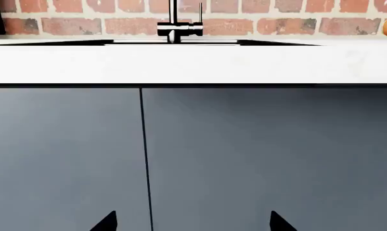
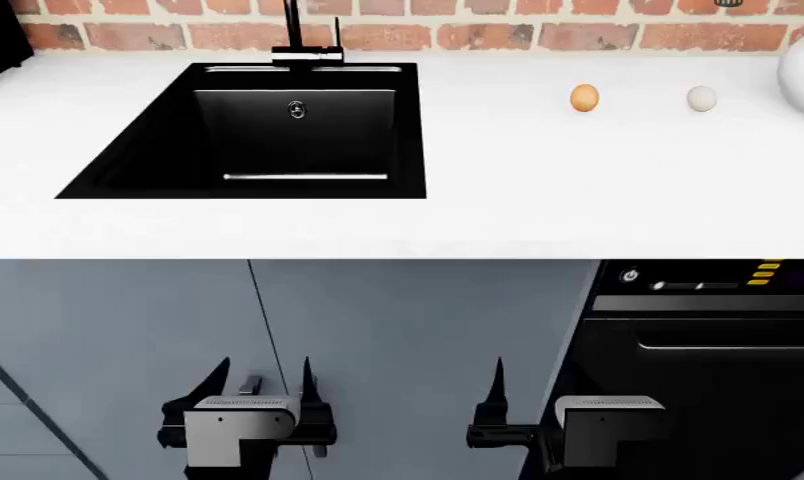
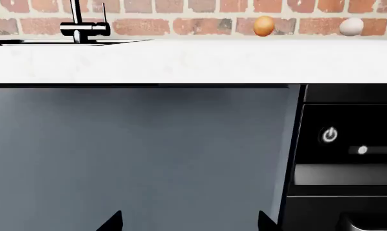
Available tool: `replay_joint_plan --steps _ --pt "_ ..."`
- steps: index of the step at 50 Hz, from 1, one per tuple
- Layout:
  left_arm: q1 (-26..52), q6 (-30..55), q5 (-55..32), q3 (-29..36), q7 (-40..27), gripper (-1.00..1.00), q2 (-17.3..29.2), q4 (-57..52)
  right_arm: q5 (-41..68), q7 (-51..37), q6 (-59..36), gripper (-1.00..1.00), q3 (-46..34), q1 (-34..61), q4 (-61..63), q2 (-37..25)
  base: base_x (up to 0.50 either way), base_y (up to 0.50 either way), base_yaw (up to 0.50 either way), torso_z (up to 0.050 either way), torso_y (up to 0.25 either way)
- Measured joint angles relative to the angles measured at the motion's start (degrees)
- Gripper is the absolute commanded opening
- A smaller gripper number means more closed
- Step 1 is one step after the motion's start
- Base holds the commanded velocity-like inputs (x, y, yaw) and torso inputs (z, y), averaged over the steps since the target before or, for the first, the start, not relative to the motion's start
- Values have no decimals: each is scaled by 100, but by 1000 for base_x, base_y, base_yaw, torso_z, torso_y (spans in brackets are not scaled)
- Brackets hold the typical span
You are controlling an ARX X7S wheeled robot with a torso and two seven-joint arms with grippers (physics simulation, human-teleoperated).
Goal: Place the eggs and milk next to the bowl.
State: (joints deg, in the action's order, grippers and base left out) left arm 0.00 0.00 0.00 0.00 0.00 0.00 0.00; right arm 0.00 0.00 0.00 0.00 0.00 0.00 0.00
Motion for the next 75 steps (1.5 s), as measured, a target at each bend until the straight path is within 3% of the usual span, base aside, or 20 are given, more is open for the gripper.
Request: replay_joint_plan --steps 13,64,75 --pt "34 72 -107 166 -235 100 143 40 195 -135 -6 100 -185 23 -53 -147 0 0 0 0 0" --pt "165 127 -495 702 -732 100 562 280 655 -553 83 100 -696 118 -242 -563 0 -500 0 0 0" --pt "204 156 -519 792 -825 100 608 332 713 -631 71 100 -765 138 -264 -626 0 -50 0 5 0"
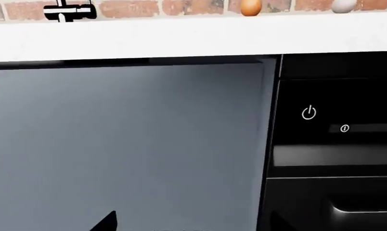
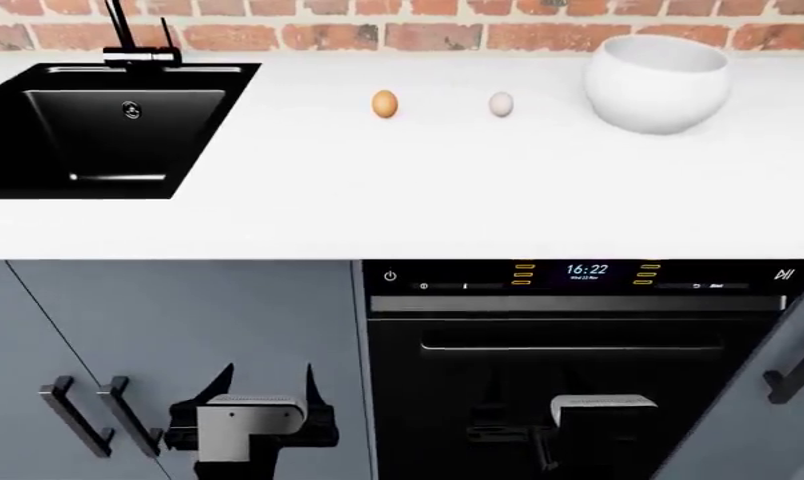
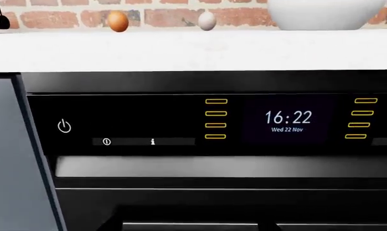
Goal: Place the eggs and milk next to the bowl.
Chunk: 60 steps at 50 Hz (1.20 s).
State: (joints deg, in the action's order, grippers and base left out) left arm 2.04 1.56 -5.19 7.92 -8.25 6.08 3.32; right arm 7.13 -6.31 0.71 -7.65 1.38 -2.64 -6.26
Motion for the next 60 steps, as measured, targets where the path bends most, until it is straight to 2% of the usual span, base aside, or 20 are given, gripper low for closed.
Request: replay_joint_plan --steps 9,21,33,39,49,60 --pt "-29 264 -1 86 -77 100 73 -190 13 -90 -68 100 -61 5 79 -43 0 0 0 50 0" --pt "-41 1404 -161 198 -82 100 272 -1254 -144 -299 -894 100 -206 -21 1110 -247 0 0 0 50 0" --pt "186 3045 -669 161 33 100 534 -2925 -321 -418 -2726 100 -363 124 2979 -604 0 0 0 50 0" --pt "331 3612 -938 111 125 100 641 -3495 -239 -353 -3696 100 -326 326 3783 -723 0 0 0 50 0" --pt "915 5038 -1699 -241 197 100 713 -4333 340 -71 -5245 100 130 796 4863 -695 0 0 0 50 0" --pt "1269 6089 -2296 -589 164 100 657 -4683 1043 93 -6898 100 797 1474 5698 -512 0 0 0 37 0"
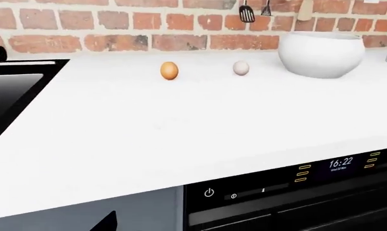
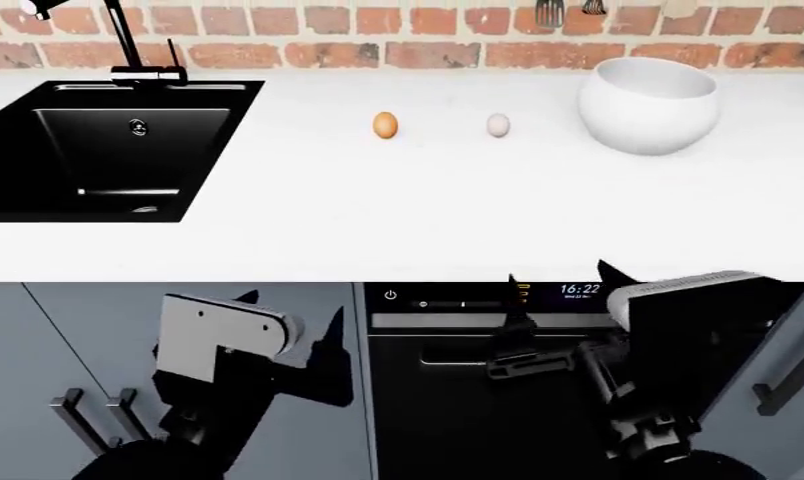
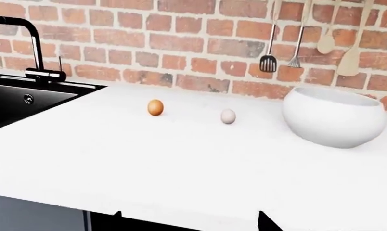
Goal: Place the eggs and milk next to the bowl.
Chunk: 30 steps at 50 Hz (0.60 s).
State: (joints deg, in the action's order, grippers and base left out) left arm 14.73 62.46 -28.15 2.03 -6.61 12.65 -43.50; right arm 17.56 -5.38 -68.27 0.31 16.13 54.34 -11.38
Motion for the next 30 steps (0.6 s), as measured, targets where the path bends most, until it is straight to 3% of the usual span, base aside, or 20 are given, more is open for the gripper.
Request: replay_joint_plan --steps 9,23,30 --pt "723 1209 -581 -603 -167 100 -174 -197 1270 -689 -1224 100 574 711 303 -126 0 0 0 0 0" --pt "1513 2262 -1219 -1234 -441 100 -343 -328 4553 -3071 -1868 100 1125 1591 -41 -732 0 0 0 0 0" --pt "1654 2405 -1414 -1317 -571 100 -339 -286 5533 -3803 -1863 100 1159 1869 -228 -934 427 -12 0 0 0"
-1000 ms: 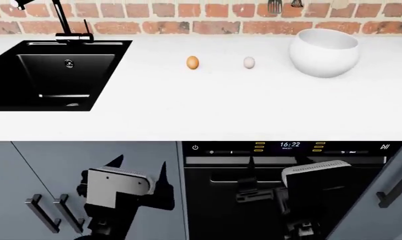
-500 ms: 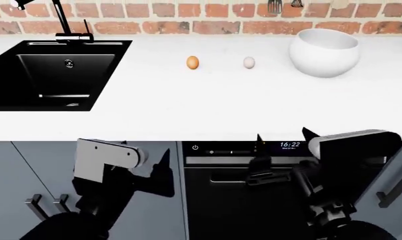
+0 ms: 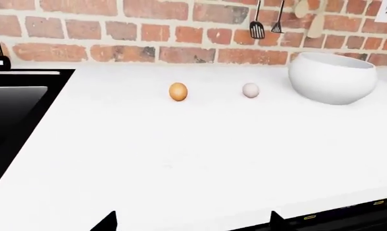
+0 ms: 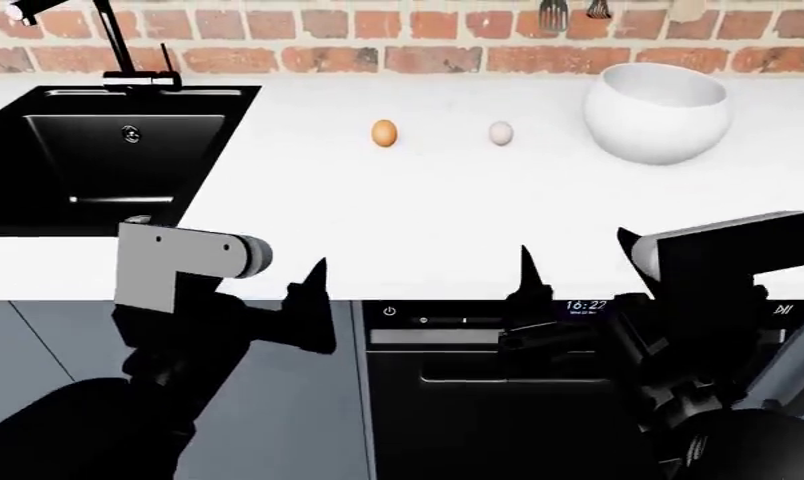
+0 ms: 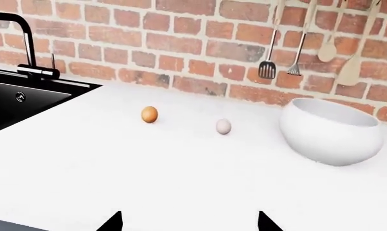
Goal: Place the eggs and milk next to the bowl.
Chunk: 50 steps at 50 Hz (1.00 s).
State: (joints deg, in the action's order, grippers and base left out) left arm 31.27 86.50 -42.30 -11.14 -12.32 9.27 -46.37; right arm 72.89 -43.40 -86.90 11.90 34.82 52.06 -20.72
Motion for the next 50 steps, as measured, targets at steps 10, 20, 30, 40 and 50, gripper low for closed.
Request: replay_joint_plan --steps 10,20,30,40,50 --pt "81 28 -166 -26 -145 100 36 80 709 -551 92 100 -74 223 -202 -178 500 -17 0 0 0" --pt "92 66 -328 -52 -280 100 65 129 1196 -966 210 100 -183 360 -374 -290 500 -17 0 0 0" --pt "138 208 -699 -56 -604 100 141 136 1798 -1478 427 100 -277 517 -565 -383 500 -18 0 0 2" --pt "337 266 -1857 31 -1610 100 464 349 2627 -2213 735 100 -564 771 -795 -579 500 -19 0 0 0" --pt "466 188 -2805 148 -2419 100 736 600 3221 -2770 1010 100 -859 895 -985 -774 300 -5 0 0 2"
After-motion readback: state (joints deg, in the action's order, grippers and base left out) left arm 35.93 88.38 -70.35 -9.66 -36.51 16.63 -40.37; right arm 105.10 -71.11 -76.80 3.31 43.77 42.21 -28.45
